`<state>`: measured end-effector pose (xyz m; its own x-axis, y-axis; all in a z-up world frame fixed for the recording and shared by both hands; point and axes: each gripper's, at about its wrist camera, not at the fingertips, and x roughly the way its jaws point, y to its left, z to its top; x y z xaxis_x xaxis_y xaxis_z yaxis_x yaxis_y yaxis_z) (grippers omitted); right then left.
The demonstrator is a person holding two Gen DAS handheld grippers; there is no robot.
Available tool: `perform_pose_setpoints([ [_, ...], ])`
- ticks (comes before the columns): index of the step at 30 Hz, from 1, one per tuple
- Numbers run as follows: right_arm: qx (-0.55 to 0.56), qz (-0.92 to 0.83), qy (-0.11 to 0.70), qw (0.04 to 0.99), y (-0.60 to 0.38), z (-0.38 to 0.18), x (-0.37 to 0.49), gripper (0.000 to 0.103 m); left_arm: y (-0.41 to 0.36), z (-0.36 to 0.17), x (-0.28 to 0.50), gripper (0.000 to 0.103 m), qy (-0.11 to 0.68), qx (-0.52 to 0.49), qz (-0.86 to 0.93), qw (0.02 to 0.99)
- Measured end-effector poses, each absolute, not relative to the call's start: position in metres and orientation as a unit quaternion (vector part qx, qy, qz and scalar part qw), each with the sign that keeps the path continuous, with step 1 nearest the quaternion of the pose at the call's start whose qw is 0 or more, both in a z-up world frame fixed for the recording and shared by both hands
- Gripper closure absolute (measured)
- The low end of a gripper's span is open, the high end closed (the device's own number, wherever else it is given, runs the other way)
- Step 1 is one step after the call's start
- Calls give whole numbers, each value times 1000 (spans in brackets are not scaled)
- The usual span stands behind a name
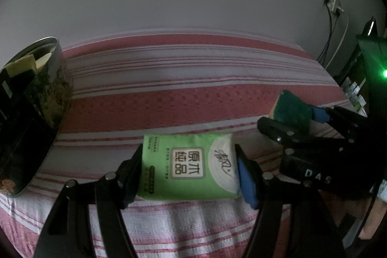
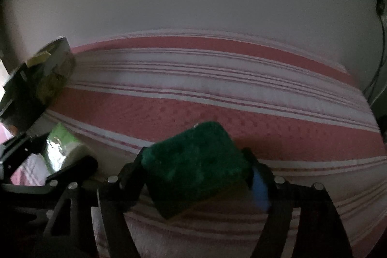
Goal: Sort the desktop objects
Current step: 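Grasp the green tissue pack with the left tool while the right tool grasps the green scouring sponge, then carry the tissue pack and scouring sponge over the tin with both tools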
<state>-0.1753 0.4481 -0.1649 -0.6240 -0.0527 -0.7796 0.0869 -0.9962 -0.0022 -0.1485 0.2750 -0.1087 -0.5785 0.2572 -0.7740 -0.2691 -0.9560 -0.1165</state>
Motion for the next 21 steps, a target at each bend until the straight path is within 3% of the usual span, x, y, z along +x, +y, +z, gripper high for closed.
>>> perform_pose_setpoints([
  [6, 362, -931, -45, -21, 473, -146, -150, 31, 268, -107, -147, 35, -2, -427, 892, 146],
  [12, 249, -955, -149, -59, 495, -129, -99, 30, 264, -83, -134, 35, 34, -335, 936, 104],
  [21, 186, -975, -96, -73, 461, -115, -69, 30, 247, -75, -125, 35, 16, -305, 945, 113],
])
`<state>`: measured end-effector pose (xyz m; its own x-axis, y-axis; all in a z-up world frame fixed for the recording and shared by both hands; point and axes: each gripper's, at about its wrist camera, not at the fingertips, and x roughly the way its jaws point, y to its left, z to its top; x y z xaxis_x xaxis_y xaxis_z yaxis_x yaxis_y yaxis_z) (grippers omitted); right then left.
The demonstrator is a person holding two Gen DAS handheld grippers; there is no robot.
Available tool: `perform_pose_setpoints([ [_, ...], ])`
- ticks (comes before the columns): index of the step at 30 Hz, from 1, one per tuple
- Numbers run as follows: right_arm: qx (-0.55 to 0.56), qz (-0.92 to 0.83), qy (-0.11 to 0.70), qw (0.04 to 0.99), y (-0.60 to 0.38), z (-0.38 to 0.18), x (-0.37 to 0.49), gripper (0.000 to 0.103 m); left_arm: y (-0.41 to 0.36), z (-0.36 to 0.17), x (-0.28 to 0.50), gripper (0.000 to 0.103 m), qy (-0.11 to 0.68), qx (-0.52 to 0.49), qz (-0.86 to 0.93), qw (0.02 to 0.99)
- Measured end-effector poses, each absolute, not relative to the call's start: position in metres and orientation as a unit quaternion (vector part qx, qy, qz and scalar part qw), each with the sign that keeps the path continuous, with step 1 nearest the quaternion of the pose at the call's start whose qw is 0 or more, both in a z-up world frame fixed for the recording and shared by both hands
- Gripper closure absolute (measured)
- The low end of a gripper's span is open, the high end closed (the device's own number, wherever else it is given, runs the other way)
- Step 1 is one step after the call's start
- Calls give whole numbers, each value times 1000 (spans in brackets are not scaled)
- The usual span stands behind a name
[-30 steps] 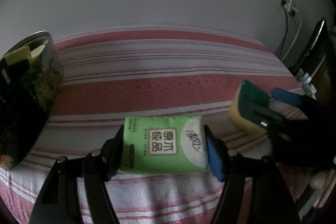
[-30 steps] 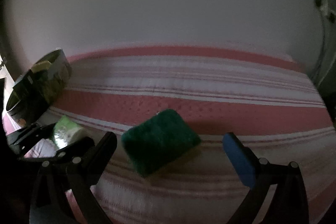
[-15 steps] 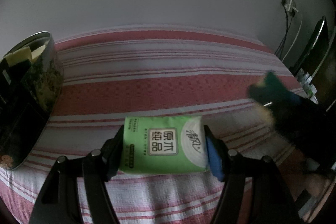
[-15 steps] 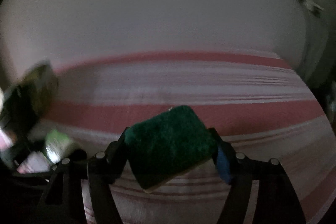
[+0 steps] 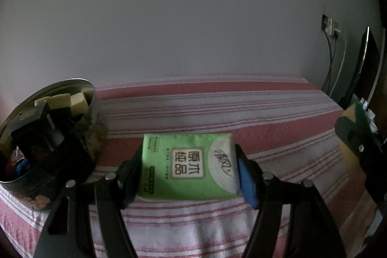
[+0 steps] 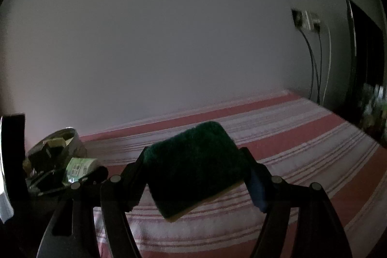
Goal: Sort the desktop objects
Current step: 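Carry the tissue pack and scouring sponge over the tin with both tools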
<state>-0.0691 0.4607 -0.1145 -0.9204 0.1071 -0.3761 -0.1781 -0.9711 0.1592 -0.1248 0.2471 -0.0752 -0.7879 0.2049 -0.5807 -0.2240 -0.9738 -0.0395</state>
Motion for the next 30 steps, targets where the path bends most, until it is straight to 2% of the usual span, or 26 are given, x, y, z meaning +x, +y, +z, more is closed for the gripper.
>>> perform_pose_setpoints([
  [8, -168, 981, 72, 63, 433, -112, -40, 30, 226, -72, -111, 35, 11, -296, 949, 105],
  [30, -170, 982, 80, 23, 383, -114, -19, 29, 188, -70, -82, 35, 18, -296, 948, 114],
])
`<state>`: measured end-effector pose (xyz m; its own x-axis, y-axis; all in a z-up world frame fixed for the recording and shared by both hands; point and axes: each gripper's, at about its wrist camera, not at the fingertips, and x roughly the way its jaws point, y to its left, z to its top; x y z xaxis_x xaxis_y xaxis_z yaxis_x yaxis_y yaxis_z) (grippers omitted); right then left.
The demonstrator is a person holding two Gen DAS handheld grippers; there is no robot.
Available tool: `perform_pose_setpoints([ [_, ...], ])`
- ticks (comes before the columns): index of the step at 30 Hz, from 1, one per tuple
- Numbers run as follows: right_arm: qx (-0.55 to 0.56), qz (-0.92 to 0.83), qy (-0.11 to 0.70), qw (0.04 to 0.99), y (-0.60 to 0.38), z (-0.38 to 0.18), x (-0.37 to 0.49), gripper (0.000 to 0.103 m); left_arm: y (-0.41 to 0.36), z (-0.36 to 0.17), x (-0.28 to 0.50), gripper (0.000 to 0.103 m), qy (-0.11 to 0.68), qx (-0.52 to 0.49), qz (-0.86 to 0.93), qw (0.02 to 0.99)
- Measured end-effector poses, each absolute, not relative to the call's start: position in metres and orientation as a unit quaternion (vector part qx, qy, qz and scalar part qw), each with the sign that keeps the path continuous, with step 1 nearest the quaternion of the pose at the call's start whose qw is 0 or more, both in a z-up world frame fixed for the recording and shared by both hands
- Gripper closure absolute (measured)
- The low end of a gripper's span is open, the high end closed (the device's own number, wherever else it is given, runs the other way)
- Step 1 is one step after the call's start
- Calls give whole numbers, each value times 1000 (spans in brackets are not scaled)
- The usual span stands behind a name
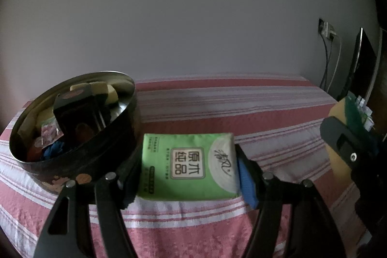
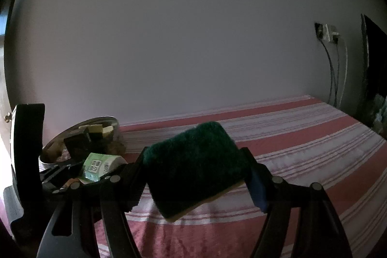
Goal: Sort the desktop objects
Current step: 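Carry the tissue pack and scouring sponge over the tin with both tools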
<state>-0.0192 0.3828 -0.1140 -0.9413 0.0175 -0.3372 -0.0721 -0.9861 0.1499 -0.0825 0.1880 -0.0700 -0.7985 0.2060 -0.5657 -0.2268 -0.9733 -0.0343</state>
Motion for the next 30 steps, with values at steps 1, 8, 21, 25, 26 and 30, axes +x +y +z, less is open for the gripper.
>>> perform_pose_setpoints([
  [1, -170, 982, 81, 21, 381, -114, -18, 29, 186, -70, -81, 35, 18, -296, 948, 114],
  [8, -181, 979, 93, -1, 369, -116, -18, 29, 167, -71, -73, 35, 15, -300, 948, 111],
  [21, -190, 977, 85, -49, 319, -119, -26, 29, 118, -71, -66, 35, -3, -296, 952, 79],
  [25, -195, 975, 80, -68, 300, -118, -30, 29, 98, -71, -66, 35, -15, -297, 953, 65],
  [26, -195, 975, 78, -74, 295, -118, -31, 29, 92, -71, -65, 35, -18, -297, 953, 62],
  [30, -199, 972, 70, -99, 273, -118, -34, 29, 66, -71, -64, 35, -30, -296, 954, 49],
])
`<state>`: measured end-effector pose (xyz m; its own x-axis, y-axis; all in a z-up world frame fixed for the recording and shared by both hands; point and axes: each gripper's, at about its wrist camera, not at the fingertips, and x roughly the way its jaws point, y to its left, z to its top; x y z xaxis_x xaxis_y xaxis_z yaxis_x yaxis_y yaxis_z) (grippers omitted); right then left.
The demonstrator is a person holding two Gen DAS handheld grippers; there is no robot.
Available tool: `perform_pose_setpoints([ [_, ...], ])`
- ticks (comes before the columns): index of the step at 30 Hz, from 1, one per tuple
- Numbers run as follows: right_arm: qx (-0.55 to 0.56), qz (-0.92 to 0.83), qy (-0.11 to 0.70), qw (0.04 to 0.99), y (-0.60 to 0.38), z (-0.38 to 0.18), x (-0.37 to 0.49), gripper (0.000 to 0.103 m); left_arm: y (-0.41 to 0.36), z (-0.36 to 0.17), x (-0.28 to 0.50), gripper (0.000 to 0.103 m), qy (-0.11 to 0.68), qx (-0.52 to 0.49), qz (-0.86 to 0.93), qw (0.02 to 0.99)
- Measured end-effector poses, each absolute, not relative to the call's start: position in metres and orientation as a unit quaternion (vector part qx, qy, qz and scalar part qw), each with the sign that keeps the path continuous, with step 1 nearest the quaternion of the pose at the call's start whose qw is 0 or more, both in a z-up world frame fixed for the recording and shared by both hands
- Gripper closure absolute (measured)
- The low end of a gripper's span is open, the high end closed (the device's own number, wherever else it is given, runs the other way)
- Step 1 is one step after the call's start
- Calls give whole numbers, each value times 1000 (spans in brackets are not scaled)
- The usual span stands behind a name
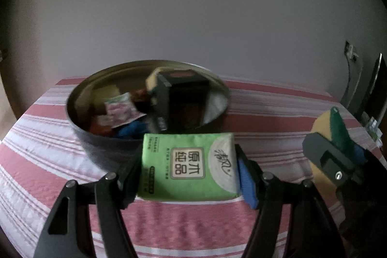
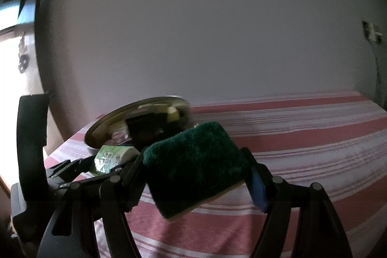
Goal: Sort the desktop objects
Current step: 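Carry the tissue pack and scouring sponge over the tin with both tools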
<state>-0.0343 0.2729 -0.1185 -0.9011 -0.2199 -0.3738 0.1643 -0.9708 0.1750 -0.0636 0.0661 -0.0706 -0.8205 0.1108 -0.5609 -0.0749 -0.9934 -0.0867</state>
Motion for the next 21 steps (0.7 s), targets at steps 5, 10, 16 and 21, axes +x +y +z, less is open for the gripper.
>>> perform_pose_setpoints([
  [5, 203, -969, -59, 127, 240, -117, -47, 29, 41, -69, -64, 35, -30, -289, 956, 25],
  [10, 201, -967, -56, 145, 218, -113, -54, 29, 15, -66, -64, 35, -43, -282, 958, 13],
  [16, 197, -966, -53, 157, 202, -106, -67, 29, -17, -59, -79, 35, -64, -274, 959, -20],
  [21, 185, -966, -54, 170, 185, -88, -88, 29, -25, -51, -98, 35, -60, -277, 958, -44],
])
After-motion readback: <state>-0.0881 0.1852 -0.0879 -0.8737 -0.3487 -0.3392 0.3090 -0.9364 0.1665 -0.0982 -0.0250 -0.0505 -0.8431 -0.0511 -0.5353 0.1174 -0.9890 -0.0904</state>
